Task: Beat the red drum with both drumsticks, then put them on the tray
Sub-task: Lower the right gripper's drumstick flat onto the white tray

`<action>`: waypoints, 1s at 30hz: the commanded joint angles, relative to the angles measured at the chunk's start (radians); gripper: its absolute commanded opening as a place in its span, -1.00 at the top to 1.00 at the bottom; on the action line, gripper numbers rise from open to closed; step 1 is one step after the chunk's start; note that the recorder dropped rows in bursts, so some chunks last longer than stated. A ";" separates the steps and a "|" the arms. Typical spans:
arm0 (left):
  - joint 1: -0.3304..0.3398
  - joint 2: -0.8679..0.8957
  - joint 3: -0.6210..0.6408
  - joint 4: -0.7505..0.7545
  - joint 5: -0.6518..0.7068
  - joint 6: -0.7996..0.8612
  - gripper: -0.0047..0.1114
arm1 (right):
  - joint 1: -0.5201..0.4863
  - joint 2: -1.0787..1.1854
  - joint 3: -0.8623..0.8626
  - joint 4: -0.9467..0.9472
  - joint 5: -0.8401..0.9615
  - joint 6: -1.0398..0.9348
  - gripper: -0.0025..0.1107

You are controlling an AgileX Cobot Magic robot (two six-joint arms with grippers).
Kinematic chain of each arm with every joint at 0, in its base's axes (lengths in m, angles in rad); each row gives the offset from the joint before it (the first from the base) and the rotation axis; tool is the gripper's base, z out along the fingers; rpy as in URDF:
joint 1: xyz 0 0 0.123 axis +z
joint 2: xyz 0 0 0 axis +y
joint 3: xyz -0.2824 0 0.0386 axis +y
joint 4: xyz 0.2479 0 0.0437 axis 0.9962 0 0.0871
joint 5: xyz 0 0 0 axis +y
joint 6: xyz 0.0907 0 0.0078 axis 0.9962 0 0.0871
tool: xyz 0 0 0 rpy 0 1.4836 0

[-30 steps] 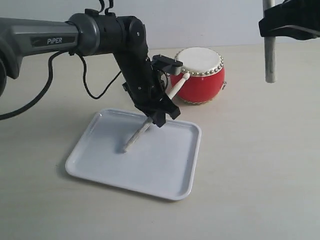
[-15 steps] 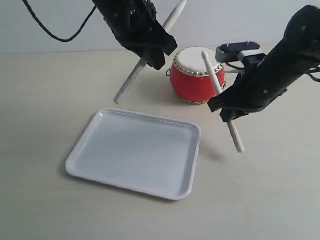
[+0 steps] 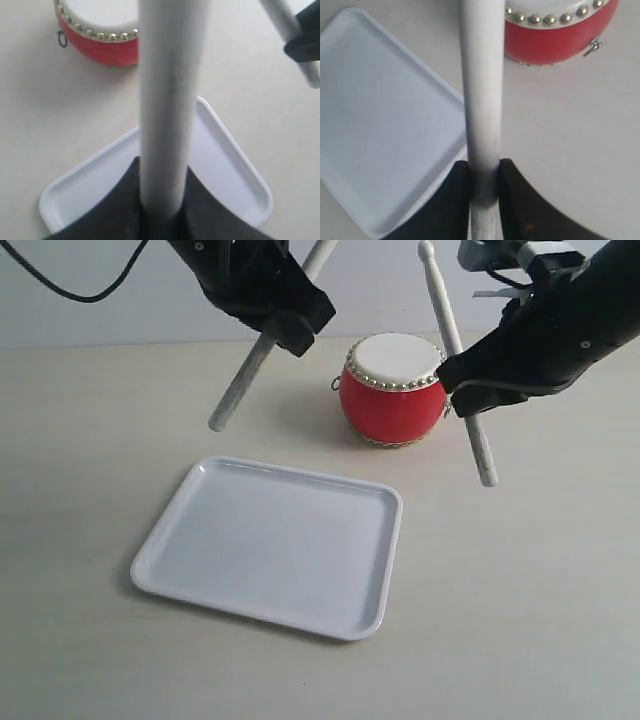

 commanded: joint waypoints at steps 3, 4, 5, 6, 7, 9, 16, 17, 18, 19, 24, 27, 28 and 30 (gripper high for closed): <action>0.030 -0.238 0.365 0.038 -0.341 0.003 0.92 | 0.043 -0.034 -0.006 0.046 -0.004 -0.091 0.96; 0.041 -0.268 0.405 0.038 -0.372 0.003 0.92 | 0.061 -0.030 -0.009 0.061 -0.012 -0.121 0.96; 0.053 -0.304 0.452 0.038 -0.413 0.003 0.92 | 0.081 -0.022 -0.017 0.067 -0.010 -0.143 0.96; 0.067 -0.342 0.497 0.038 -0.445 0.003 0.92 | 0.111 -0.006 -0.035 0.064 -0.006 -0.152 0.96; 0.081 -0.372 0.537 0.038 -0.467 0.003 0.92 | 0.129 0.007 -0.052 0.051 0.008 -0.152 0.96; 0.122 -0.447 0.606 0.041 -0.496 0.003 0.92 | 0.164 0.055 -0.113 0.024 0.057 -0.152 0.96; 0.284 -0.646 0.751 0.048 -0.536 0.006 0.92 | 0.237 0.306 -0.423 -0.151 0.339 -0.079 0.96; 0.302 -0.665 0.763 0.048 -0.546 0.006 0.92 | 0.252 0.348 -0.472 -0.192 0.393 -0.073 0.96; 0.318 -0.680 0.770 0.048 -0.551 0.006 0.92 | 0.266 0.389 -0.519 -0.233 0.446 -0.066 0.96; 0.327 -0.690 0.772 0.046 -0.557 0.006 0.92 | 0.283 0.420 -0.562 -0.262 0.464 -0.066 0.96; 0.333 -0.706 0.778 0.044 -0.563 0.006 0.92 | 0.360 0.554 -0.700 -0.388 0.464 -0.068 0.96; 0.333 -0.706 0.778 0.044 -0.563 0.006 0.92 | 0.398 0.603 -0.741 -0.405 0.464 -0.069 0.96; 0.333 -0.706 0.778 0.044 -0.563 0.006 0.92 | 0.408 0.616 -0.752 -0.414 0.464 -0.074 0.96; 0.333 -0.706 0.778 0.044 -0.563 0.006 0.92 | 0.426 0.638 -0.761 -0.431 0.464 -0.077 0.96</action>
